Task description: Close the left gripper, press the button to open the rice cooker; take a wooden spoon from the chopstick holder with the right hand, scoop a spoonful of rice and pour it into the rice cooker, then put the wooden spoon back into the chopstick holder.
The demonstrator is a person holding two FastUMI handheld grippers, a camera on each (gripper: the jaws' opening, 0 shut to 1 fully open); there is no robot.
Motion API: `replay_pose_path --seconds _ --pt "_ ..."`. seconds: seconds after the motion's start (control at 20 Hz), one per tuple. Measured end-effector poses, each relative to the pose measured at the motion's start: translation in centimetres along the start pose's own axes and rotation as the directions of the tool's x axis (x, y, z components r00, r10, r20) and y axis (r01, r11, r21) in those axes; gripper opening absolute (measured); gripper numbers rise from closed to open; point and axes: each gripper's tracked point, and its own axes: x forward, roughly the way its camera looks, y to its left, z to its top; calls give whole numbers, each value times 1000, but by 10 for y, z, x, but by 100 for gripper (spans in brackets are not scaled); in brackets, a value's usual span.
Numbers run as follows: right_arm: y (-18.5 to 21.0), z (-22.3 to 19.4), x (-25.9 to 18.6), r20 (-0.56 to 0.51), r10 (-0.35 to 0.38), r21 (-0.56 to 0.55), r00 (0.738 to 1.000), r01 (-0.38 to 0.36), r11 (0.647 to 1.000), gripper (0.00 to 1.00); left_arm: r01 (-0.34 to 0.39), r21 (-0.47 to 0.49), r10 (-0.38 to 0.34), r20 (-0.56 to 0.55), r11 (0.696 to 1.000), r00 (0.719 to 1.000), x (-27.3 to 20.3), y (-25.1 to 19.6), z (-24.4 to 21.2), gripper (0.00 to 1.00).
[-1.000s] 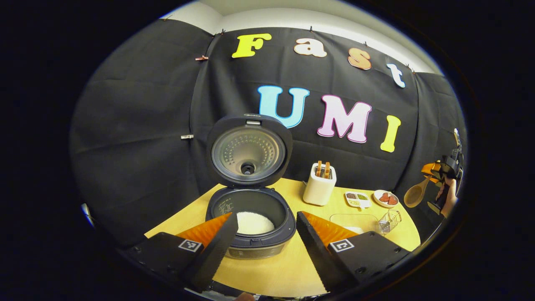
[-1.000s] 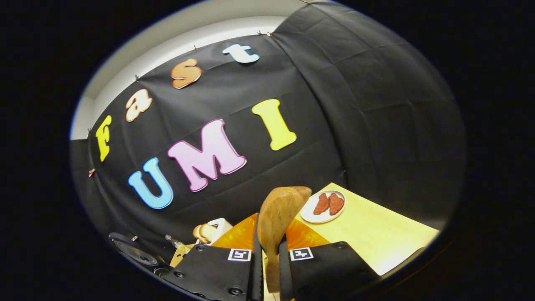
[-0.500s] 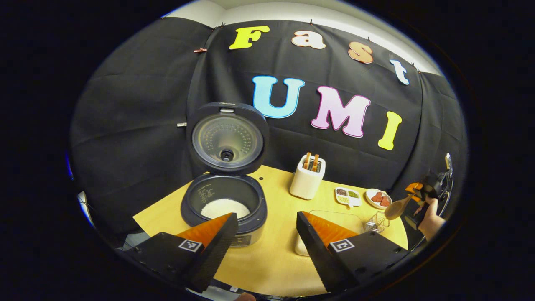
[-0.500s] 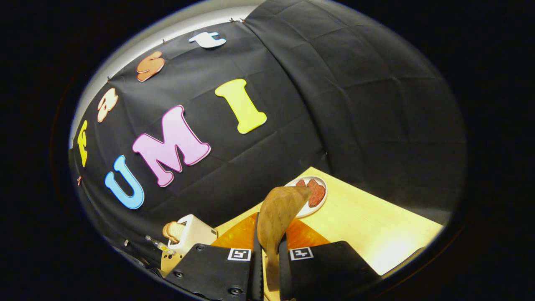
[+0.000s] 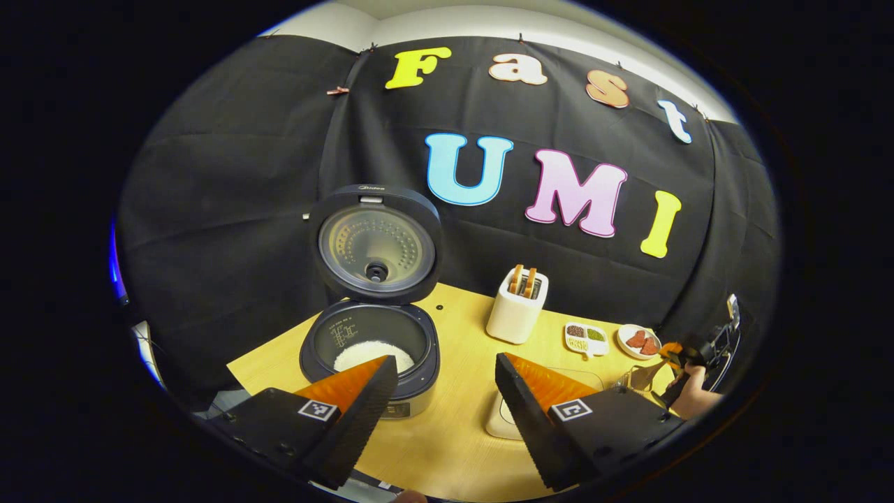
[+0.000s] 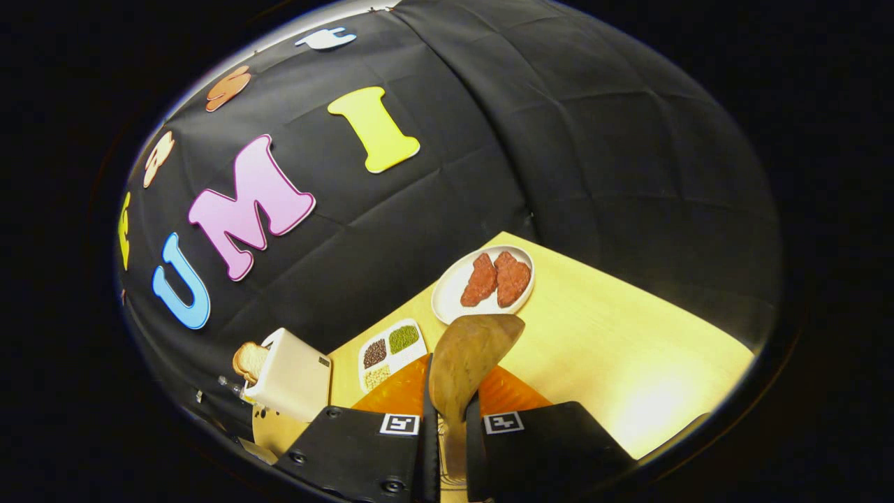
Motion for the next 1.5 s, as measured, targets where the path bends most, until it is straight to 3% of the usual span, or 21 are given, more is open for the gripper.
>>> replay_pose_path --seconds 0.25,0.3,0.4,0.45,0.55,0.8,1.2,1.5 --pt "9 -17 0 -39 35 41 999 -34 999 26 -124 -17 125 70 992 990 8 42 35 95" --pt "12 -14 -3 -28 44 37 999 -43 998 17 -137 -15 137 100 991 985 9 49 49 96" --pt "18 -12 -14 -12 62 9 998 -62 998 54 -168 5 165 172 986 971 11 67 76 95" --pt "18 -11 -20 -10 58 -6 998 -58 998 56 -183 23 175 206 983 963 14 74 89 95" --pt "15 -9 -33 -19 49 -30 999 -50 998 99 -220 58 197 264 974 944 18 90 114 95" --pt "-6 6 -79 31 5 -129 999 -1 992 98 -231 124 169 378 965 910 34 105 158 95" --pt "-7 36 -156 128 -3 -234 992 33 972 98 -115 138 24 534 984 845 101 113 216 92" --pt "21 43 -208 203 36 -294 979 26 955 98 -90 176 -15 519 980 855 156 118 228 92"
